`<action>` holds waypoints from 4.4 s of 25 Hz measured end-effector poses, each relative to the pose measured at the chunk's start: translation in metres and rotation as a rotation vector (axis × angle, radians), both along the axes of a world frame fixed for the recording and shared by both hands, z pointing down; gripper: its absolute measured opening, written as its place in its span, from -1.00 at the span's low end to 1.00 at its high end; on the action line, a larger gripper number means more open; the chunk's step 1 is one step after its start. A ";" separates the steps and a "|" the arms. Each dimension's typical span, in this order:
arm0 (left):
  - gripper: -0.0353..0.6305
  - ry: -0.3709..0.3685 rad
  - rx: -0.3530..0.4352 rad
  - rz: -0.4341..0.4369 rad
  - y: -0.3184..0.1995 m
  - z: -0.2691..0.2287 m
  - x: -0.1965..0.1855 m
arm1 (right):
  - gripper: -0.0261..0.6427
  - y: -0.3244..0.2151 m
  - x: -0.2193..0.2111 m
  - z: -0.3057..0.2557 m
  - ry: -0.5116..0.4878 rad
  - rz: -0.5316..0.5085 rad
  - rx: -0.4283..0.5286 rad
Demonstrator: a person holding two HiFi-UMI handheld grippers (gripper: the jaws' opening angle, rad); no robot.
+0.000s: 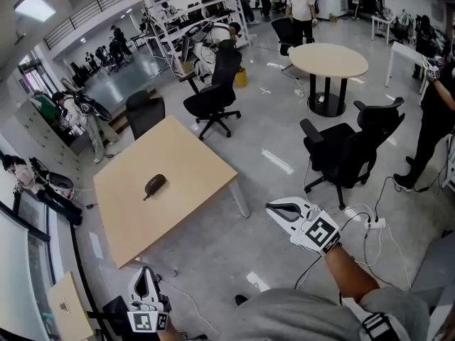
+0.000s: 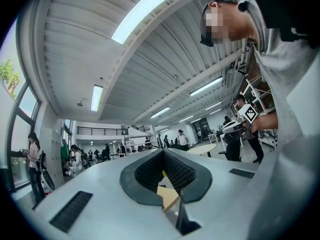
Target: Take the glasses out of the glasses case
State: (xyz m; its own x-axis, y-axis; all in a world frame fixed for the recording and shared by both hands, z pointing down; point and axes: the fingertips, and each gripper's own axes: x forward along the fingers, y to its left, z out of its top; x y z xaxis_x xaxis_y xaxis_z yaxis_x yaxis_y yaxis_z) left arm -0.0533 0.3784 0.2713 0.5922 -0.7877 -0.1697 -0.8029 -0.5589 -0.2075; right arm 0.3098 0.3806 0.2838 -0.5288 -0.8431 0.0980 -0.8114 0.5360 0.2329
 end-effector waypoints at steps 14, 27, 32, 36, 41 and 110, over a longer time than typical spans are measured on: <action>-0.88 0.024 -0.005 0.054 -0.067 0.011 -0.059 | -0.90 -0.052 -0.061 0.007 0.017 0.042 -0.003; -0.88 0.075 -0.033 0.087 -0.114 0.028 -0.146 | -0.90 -0.088 -0.158 0.002 0.042 0.056 -0.011; -0.88 0.088 -0.043 0.109 -0.127 0.033 -0.166 | -0.90 -0.097 -0.185 0.005 0.052 0.061 -0.021; -0.88 0.073 -0.050 0.123 -0.134 0.037 -0.172 | -0.90 -0.106 -0.193 0.010 0.040 0.065 -0.028; -0.88 0.072 -0.071 0.119 -0.145 0.045 -0.179 | -0.90 -0.123 -0.206 0.017 0.032 0.051 -0.044; -0.88 0.065 -0.190 0.029 -0.592 0.079 -0.113 | -0.90 -0.608 -0.229 0.066 -0.033 -0.249 -0.175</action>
State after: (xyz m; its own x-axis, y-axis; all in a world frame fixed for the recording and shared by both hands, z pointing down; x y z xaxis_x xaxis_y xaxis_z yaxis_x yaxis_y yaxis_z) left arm -0.1663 -0.2133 0.3507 0.6080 -0.7918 -0.0583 -0.7940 -0.6063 -0.0445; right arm 0.0806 -0.2271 0.3499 -0.7225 -0.6588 0.2098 -0.6556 0.7492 0.0949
